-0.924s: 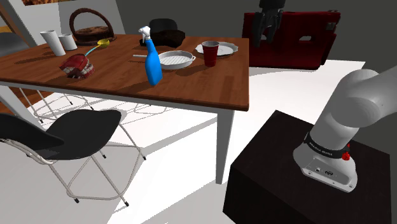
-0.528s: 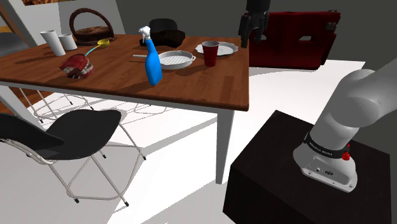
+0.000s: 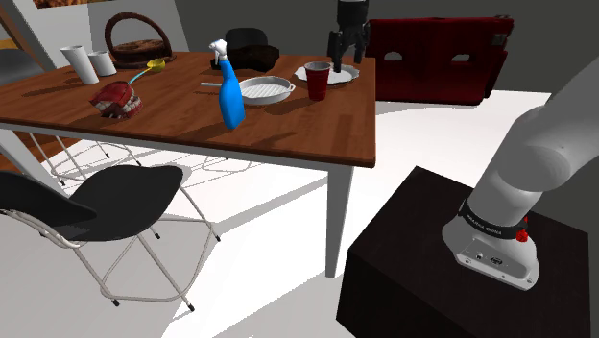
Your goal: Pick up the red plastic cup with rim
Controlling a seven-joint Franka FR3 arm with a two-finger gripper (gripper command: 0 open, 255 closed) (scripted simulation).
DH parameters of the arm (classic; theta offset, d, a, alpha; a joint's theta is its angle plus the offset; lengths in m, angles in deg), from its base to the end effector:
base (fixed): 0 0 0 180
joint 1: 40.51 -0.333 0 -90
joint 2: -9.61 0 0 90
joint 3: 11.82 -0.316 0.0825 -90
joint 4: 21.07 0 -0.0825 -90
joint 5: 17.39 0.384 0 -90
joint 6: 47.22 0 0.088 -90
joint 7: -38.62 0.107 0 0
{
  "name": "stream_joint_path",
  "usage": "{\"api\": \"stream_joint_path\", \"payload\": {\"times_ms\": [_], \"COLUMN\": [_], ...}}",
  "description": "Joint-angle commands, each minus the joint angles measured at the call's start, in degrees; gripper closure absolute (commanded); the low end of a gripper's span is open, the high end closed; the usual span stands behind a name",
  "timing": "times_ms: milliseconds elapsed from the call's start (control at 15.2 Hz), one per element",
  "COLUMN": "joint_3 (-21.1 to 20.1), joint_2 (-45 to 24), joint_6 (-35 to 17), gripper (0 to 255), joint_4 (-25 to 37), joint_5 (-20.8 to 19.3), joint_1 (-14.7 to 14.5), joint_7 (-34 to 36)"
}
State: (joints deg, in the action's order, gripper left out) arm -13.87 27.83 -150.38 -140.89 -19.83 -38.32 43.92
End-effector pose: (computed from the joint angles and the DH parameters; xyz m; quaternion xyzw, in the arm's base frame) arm 0.4632 -0.0030 0.5580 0.9986 -0.0437 0.0146 0.0258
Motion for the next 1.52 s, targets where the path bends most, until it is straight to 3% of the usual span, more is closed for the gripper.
{"api": "stream_joint_path", "payload": {"times_ms": [0, 792, 1386, 1452], "joint_3": [-0.3, -0.4, -0.2, -0.2], "joint_2": [-4.2, -29.9, -30.3, -30.4], "joint_6": [-1.5, -2.5, -8.1, -8.1], "gripper": [0, 0, 0, 255], "joint_4": [3.1, 29.3, 24.1, 24.2], "joint_5": [-1.1, -8.1, -8.4, -8.4], "joint_1": [0.2, 0.5, 0.5, 0.5], "joint_7": [0.4, 2.2, 3.1, 3.1]}}
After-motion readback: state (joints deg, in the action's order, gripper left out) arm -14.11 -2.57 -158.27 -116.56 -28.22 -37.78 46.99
